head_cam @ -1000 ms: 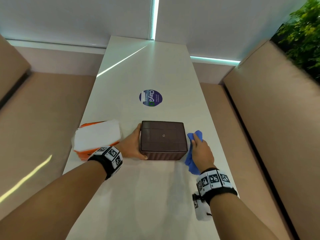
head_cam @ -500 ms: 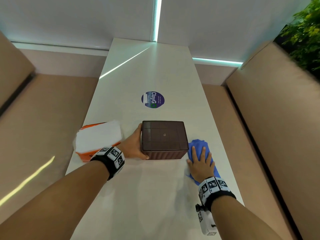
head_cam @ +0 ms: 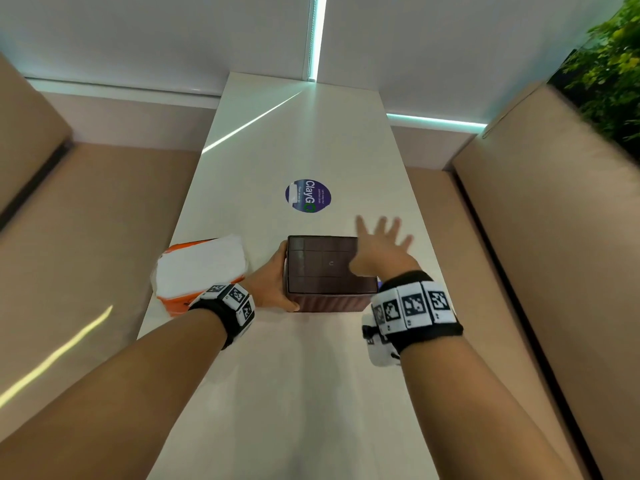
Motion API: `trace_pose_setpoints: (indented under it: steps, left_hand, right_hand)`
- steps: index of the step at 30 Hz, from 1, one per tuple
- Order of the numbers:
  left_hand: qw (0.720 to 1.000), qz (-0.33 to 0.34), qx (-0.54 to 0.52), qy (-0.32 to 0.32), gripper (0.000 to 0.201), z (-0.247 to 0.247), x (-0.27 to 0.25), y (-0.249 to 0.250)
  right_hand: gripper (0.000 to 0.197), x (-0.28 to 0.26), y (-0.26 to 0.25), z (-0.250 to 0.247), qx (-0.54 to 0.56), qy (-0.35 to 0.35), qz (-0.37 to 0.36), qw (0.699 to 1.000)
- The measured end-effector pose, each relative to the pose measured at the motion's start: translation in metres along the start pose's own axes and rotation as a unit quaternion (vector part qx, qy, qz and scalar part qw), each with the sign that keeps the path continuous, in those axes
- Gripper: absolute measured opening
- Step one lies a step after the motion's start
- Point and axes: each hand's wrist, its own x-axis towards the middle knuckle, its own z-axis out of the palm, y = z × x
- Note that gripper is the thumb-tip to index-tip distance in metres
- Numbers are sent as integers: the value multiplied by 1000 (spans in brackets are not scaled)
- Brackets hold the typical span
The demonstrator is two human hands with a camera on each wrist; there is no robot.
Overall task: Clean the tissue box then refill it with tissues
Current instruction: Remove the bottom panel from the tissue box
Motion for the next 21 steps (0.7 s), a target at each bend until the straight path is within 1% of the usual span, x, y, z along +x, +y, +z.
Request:
trace_pose_setpoints:
  steps: [1,2,3,5,7,11,13,17,21]
  left_hand:
    - [1000,-3,3,-1,128,0,-1,1]
    - [1000,-8,8,-1,130,0,-1,2]
    - [1000,-9,15,0,132,1,-1,3]
    - [999,-2,32,4,134,1,-1,4]
    - [999,8,40,0,137,2,-1,7]
    - [1000,3,31,-3,140,2,-3,14]
    - [1000,-12,25,-12,141,1,-2,12]
    - [998,-42,41,-16,146,0,-2,5]
    - [996,-78,51,-7,148,-1,-2,0]
  right_hand:
    - [103,-1,-13,-2,-5,-19,-49,999]
    - [115,0,-25,1,-17,-40,-83,996]
    - [125,1,-35,6,-38,-57,-103,992]
    - [134,6,-49,20,-69,-73,-125,987]
    - [135,13,-57,33,-85,-67,-142,984]
    - [132,22,-65,44,-118,-57,-162,978]
    - [132,24,-68,44,-122,-56,-162,978]
    - [129,23,-75,42,-137,-79,-144,977]
    - [120,21,-79,39,-160,-64,-142,975]
